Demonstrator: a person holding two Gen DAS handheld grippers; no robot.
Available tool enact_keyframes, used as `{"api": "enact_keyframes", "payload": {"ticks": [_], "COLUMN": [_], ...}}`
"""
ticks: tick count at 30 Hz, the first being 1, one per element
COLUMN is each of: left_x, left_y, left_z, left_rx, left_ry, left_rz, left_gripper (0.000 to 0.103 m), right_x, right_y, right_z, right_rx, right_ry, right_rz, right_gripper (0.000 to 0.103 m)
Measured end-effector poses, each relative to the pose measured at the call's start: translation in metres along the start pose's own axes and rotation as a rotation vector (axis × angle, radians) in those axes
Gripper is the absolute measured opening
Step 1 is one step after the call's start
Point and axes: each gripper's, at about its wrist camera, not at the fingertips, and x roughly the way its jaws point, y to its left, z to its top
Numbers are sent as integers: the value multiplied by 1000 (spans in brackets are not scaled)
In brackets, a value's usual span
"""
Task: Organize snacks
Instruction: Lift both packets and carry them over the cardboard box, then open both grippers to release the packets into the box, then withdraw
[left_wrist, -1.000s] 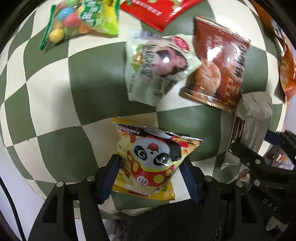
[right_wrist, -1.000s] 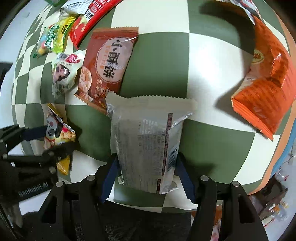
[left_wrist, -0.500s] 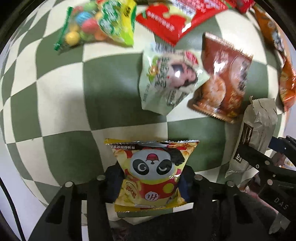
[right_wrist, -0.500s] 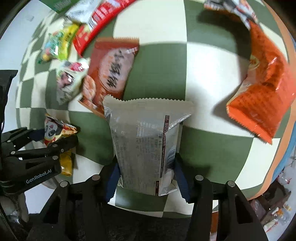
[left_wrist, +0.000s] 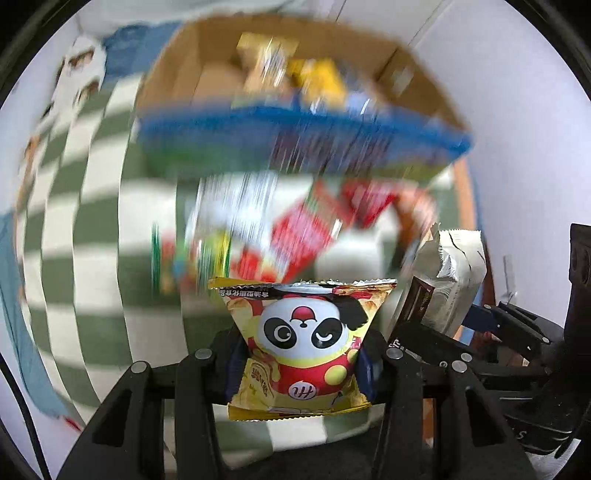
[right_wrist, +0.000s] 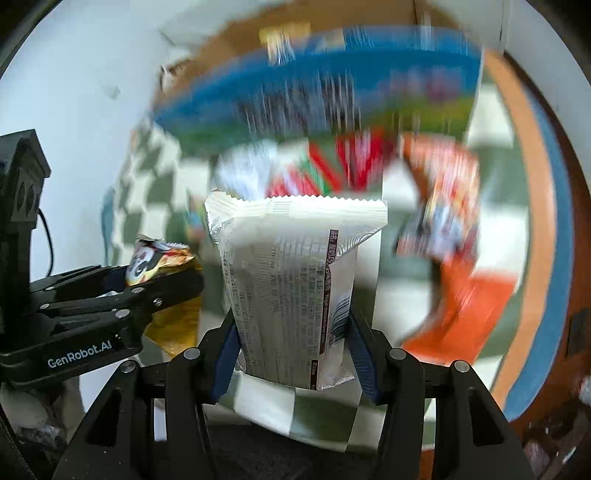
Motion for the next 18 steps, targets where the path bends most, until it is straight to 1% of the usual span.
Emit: {"api": "enact_keyframes", "payload": {"ticks": [1, 2, 3, 5, 6, 7, 9, 11, 12, 13, 16, 18], "left_x": [1, 6, 2, -7, -12, -2, 10, 40, 51, 60, 89, 109], "left_y": [-1, 8, 4, 2, 4, 3, 8, 23, 30, 34, 52, 64], "left_z": [11, 30, 48, 84, 100, 111, 145, 171, 187, 196, 223, 240], "left_rx": [5, 14, 24, 41, 49, 48, 36, 23, 14, 9, -20, -39], "left_ry": [-25, -46, -70, -118, -126, -133, -139, -130, -121, -112, -65, -26], "left_rz": [1, 1, 8, 41, 61, 79, 125, 148, 177, 196, 225, 232], "left_gripper": [45, 45, 45, 45, 45, 45, 45, 45, 46, 46, 46, 46], "right_x": [-8, -20, -31, -52, -55, -56, -57, -51, -49, -42, -25, -11], "right_y": [3, 1, -1, -8, -10, -12, -20, -26, -34, -39, -50, -55], "right_z": [12, 28, 45, 85, 103, 122, 166, 206, 220, 240, 280, 301], "right_rx": [-3, -7, -14, -32, -36, -39, -51, -71, -69, -67, -59, -57], "right_ry": [-26, -60, -93, -158, -182, -197, -213, -204, -196, -175, -115, -89], "right_rz": [2, -1, -13, -66, -91, -115, -172, -245, -259, -275, -310, -334], "right_gripper": [57, 57, 57, 57, 57, 57, 57, 57, 57, 57, 57, 57]}}
